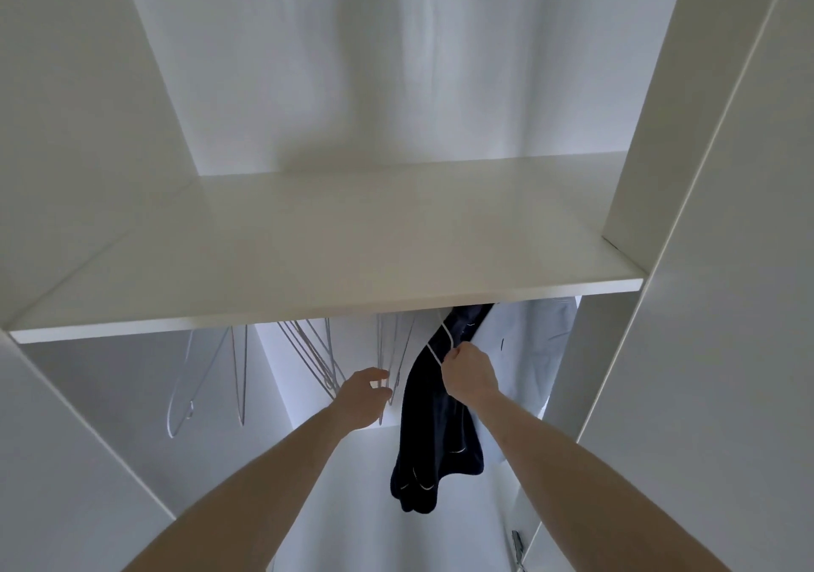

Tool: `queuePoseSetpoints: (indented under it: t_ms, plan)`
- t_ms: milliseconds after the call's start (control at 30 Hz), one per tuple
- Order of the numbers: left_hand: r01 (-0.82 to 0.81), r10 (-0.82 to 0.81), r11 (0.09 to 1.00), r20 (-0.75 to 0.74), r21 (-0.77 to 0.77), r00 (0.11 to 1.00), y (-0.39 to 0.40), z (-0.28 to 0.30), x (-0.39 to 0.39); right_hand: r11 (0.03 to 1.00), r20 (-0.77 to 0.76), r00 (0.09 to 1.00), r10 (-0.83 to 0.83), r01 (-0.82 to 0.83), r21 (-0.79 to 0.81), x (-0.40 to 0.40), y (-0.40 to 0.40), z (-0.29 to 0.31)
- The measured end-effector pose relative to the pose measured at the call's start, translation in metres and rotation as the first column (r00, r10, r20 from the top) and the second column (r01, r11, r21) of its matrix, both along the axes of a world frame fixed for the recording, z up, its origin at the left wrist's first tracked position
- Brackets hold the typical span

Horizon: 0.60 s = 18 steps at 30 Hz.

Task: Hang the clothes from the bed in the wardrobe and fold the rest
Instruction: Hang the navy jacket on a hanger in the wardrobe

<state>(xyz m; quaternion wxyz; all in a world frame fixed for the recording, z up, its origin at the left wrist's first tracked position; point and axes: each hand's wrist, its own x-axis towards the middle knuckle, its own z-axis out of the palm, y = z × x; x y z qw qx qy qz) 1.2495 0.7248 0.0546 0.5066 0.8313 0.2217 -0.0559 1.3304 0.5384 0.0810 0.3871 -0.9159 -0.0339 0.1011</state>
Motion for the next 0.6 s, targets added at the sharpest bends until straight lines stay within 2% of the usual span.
queuePoseSetpoints:
  t_ms: [100, 233, 333, 500, 600]
  plan:
    - [0.017, -0.017, 1.0, -0.006, -0.024, 1.0, 0.004, 0.001, -0.007, 0.999, 0.008, 0.999, -0.033, 0.032, 0.024, -0.002, 0.009, 0.004]
    - [0.015, -0.015, 1.0, -0.007, -0.003, 1.0, 0.012, 0.004, -0.019, 0.97, -0.145, 0.989, -0.011, 0.046, 0.24, -0.019, 0.014, 0.007]
    - [0.017, -0.017, 1.0, -0.007, 0.014, 1.0, 0.018, 0.008, -0.031, 0.962, -0.181, 0.984, -0.002, 0.051, 0.269, -0.042, 0.005, 0.001]
    - [-0.019, 0.024, 0.994, 0.051, -0.109, 0.998, 0.013, 0.018, -0.067, 0.905, -0.311, 0.95, -0.019, 0.148, 0.398, -0.1, -0.017, -0.007]
    - [0.054, -0.062, 0.997, 0.155, 0.053, 0.986, 0.006, 0.017, -0.095, 0.917, -0.243, 0.97, 0.033, 0.067, 0.393, -0.141, -0.042, -0.013]
